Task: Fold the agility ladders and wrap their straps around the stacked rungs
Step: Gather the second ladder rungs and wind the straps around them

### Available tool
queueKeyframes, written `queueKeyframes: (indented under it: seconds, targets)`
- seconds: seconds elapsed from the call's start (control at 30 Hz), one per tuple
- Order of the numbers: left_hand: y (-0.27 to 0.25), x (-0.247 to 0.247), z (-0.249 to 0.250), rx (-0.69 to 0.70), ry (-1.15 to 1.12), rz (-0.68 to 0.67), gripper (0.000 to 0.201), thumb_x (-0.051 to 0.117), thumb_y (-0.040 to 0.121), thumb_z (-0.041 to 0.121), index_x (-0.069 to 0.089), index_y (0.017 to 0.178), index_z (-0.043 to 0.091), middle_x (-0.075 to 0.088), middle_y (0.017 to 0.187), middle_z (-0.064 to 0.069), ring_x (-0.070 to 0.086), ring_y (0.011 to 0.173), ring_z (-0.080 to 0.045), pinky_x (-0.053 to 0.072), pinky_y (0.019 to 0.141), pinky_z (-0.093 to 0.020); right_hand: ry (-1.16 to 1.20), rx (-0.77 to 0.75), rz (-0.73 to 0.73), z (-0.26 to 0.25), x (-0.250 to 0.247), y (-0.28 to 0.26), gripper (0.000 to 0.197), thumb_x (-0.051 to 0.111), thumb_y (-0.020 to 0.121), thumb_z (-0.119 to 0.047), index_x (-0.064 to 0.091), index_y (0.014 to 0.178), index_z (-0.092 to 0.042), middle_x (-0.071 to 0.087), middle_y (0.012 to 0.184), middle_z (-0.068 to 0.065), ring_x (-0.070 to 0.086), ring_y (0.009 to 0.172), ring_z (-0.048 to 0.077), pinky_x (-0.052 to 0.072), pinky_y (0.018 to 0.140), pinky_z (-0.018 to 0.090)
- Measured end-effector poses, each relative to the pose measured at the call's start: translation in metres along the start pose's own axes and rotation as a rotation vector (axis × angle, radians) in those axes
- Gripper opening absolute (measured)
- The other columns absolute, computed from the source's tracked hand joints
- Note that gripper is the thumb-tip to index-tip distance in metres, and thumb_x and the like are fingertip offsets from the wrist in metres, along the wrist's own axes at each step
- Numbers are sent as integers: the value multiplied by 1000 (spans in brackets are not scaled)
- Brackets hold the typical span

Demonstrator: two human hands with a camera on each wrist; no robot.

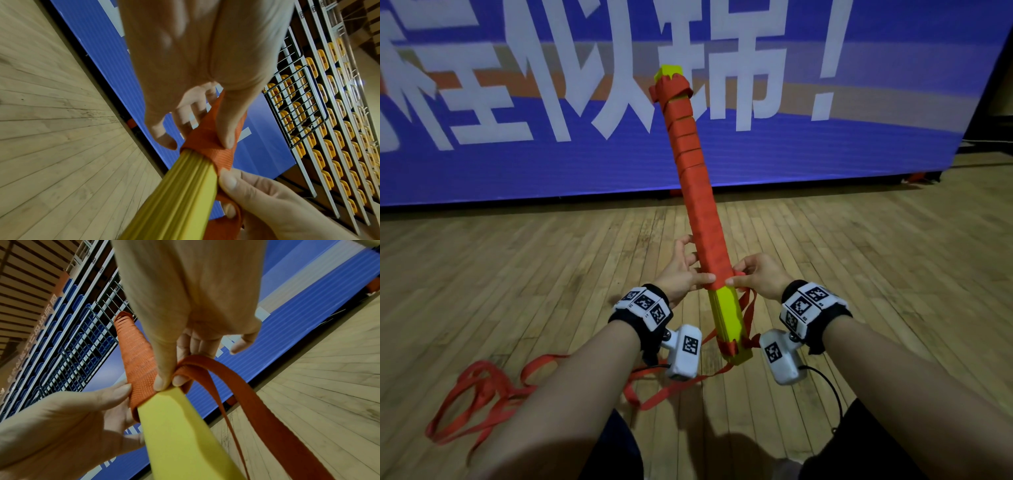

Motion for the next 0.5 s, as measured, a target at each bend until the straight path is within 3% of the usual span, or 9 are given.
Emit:
queueKeyframes:
  seconds: [0.13,0.3,0.5]
  targets:
    - [-1,4,1,12,-43,-26,79,59,83,-13,20,138,28,53,129,-9,63,103,-21,57,75,-36,20,-3,4,-1,-3,0,14,73,81,-13,67,85,-1,67,87,14,62,74,16,54,84,38]
    - [-1,8,1,8,-96,-58,81,58,82,-16,24,148,17,46,139,-14,62,104,-22,58,80,-36,12,-28,-19,-5,-2,-3,8,72,82,-12,65,78,-12,67,86,11,61,74,14,53,81,33]
    - [1,10,-2,-9,-112,-92,83,57,84,-14,20,148,24,62,115,-17,64,103,-27,57,81,-34,5,-37,-12,-5,-3,-3,6,70,83,-12,66,80,-14,68,86,8,60,72,12,52,79,31]
Point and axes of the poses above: each hand's wrist, its own y-axis towards the middle knuckle, its own x-axis out of the palm, z = x × y, the point moved 10 cm from there along y, towards the middle knuckle
